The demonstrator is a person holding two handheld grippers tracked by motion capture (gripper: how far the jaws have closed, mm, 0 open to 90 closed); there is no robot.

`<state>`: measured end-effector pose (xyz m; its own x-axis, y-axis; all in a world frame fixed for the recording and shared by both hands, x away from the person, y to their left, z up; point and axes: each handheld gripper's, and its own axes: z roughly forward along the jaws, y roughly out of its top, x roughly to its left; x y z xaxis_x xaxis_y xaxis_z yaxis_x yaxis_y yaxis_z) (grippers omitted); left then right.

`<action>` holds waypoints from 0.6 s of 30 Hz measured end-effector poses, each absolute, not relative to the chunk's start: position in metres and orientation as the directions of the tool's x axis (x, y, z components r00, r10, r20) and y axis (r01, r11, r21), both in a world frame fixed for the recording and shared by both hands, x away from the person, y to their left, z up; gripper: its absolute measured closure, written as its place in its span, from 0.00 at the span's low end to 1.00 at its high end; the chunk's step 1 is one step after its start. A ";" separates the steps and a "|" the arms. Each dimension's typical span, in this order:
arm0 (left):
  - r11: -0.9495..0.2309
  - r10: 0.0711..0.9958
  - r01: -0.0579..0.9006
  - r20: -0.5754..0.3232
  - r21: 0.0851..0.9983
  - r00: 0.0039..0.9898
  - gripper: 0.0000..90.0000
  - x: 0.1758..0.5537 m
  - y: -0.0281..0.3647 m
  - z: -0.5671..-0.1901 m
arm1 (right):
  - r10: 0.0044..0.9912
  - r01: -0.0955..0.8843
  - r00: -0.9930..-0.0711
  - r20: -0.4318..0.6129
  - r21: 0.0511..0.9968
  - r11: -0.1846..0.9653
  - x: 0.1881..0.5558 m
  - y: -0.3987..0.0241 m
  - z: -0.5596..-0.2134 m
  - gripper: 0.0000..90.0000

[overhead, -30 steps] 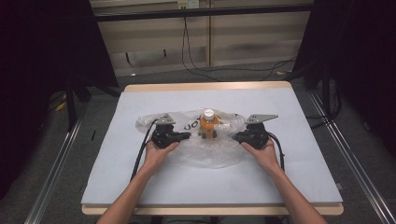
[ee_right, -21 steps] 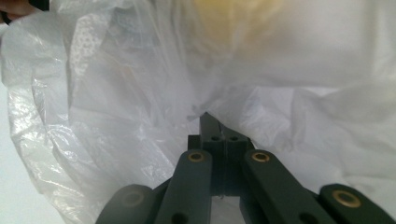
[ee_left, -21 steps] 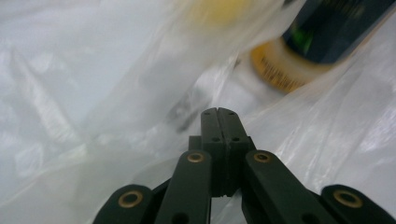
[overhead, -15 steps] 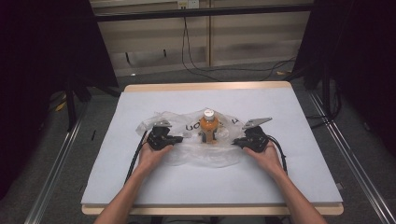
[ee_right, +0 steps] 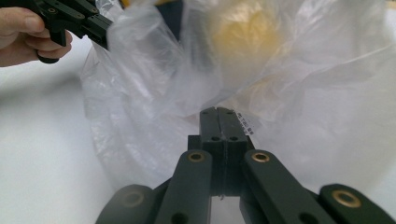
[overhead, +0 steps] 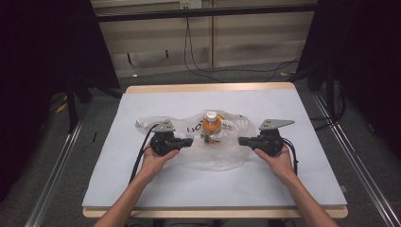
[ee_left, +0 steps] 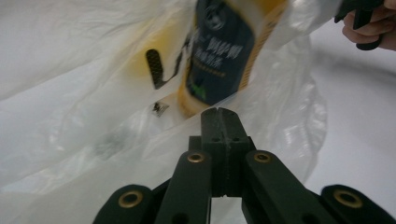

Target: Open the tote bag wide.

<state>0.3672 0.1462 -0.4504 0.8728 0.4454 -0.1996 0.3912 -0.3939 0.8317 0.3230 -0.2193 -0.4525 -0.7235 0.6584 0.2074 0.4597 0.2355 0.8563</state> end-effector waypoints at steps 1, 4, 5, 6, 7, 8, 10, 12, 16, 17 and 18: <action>-0.403 0.429 0.354 -0.168 0.844 0.887 1.00 0.368 0.147 -0.448 | 0.658 0.460 -0.724 0.207 0.856 0.236 0.323 -0.219 -0.453 1.00; -0.355 0.434 0.360 -0.189 0.863 0.881 1.00 0.362 0.145 -0.438 | 0.651 0.440 -0.732 0.200 0.869 0.228 0.310 -0.226 -0.442 1.00; -0.353 0.422 0.335 -0.171 0.874 0.891 1.00 0.363 0.145 -0.434 | 0.651 0.435 -0.733 0.198 0.872 0.224 0.307 -0.227 -0.439 1.00; -0.341 0.420 0.321 -0.163 0.883 0.893 1.00 0.362 0.144 -0.429 | 0.651 0.425 -0.733 0.196 0.879 0.214 0.304 -0.228 -0.435 1.00; -0.319 0.423 0.313 -0.161 0.895 0.892 1.00 0.361 0.142 -0.422 | 0.649 0.415 -0.735 0.196 0.887 0.203 0.303 -0.229 -0.430 1.00; -0.307 0.415 0.303 -0.160 0.902 0.896 1.00 0.359 0.140 -0.416 | 0.648 0.402 -0.737 0.191 0.895 0.193 0.302 -0.229 -0.423 1.00; -0.290 0.402 0.273 -0.142 0.917 0.905 1.00 0.357 0.133 -0.406 | 0.648 0.384 -0.740 0.182 0.905 0.184 0.305 -0.227 -0.414 1.00; -0.270 0.384 0.248 -0.133 0.930 0.914 1.00 0.355 0.127 -0.393 | 0.643 0.363 -0.745 0.180 0.917 0.163 0.312 -0.222 -0.403 1.00; -0.214 0.403 0.228 -0.126 0.950 0.906 1.00 0.366 0.125 -0.369 | 0.619 0.316 -0.768 0.165 0.938 0.141 0.328 -0.203 -0.381 1.00; -0.183 0.417 0.231 -0.137 0.956 0.899 1.00 0.372 0.127 -0.365 | 0.614 0.309 -0.772 0.165 0.942 0.135 0.332 -0.199 -0.377 1.00; -0.160 0.429 0.243 -0.154 0.957 0.890 1.00 0.376 0.128 -0.362 | 0.611 0.305 -0.773 0.168 0.944 0.126 0.336 -0.195 -0.374 1.00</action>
<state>0.3765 0.1280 -0.3623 0.8898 0.4294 -0.1543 0.2431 -0.1601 0.9567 0.3365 -0.1952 -0.3741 -0.7734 0.6111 0.1684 0.3051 0.1260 0.9440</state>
